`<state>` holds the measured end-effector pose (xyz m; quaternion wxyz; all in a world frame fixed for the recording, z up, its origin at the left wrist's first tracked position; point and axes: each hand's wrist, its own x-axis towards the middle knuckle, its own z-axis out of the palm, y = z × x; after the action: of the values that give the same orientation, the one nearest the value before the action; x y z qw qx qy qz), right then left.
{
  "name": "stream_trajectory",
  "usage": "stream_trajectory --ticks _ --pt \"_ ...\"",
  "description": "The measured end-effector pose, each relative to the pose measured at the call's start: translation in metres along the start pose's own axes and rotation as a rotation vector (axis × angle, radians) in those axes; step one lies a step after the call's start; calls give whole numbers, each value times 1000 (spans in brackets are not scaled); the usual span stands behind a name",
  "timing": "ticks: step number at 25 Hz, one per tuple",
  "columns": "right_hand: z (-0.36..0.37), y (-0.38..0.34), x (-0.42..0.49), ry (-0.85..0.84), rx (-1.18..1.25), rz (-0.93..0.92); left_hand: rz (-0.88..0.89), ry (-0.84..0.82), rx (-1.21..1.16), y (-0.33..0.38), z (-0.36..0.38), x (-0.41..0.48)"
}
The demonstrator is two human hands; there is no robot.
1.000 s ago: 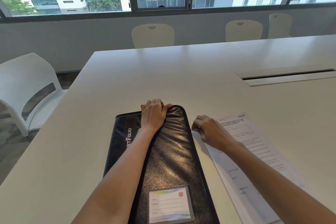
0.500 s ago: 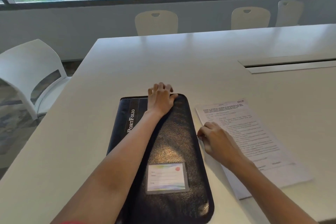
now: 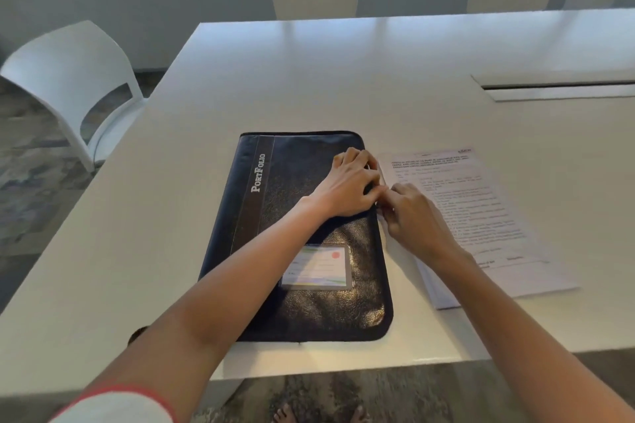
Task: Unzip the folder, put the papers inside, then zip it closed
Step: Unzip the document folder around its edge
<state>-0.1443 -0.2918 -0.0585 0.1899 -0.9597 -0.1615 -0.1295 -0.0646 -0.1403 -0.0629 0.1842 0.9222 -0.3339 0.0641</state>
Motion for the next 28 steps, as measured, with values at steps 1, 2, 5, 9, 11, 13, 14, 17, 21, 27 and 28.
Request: stream_trajectory --ticks 1,2,5,9,11,13,14,17,21,27,28 --pt "1 -1 -2 10 0 2 3 4 -25 0 0 1" --pt "1 -2 -4 19 -2 6 8 10 -50 1 1 2" --pt "2 -5 -9 44 -2 28 28 39 -94 1 4 6" --pt "2 -9 -16 67 4 53 8 54 -128 0 5 10" --pt "2 -12 -20 60 10 68 -3 47 -138 -1 6 11" --pt "0 -13 -24 62 7 74 -14 46 -152 -2 5 13" --pt "-1 -14 -26 60 5 74 -20 48 -161 -2 5 14" --pt "-3 -18 -33 46 -5 88 -35 48 -180 -4 3 18" --pt "-7 -21 -43 39 -6 101 -54 55 -184 -6 2 23" --pt "-13 -28 -68 21 21 129 -75 56 -183 -9 1 29" --pt "-14 -29 -72 23 23 129 -75 59 -182 -9 2 29"
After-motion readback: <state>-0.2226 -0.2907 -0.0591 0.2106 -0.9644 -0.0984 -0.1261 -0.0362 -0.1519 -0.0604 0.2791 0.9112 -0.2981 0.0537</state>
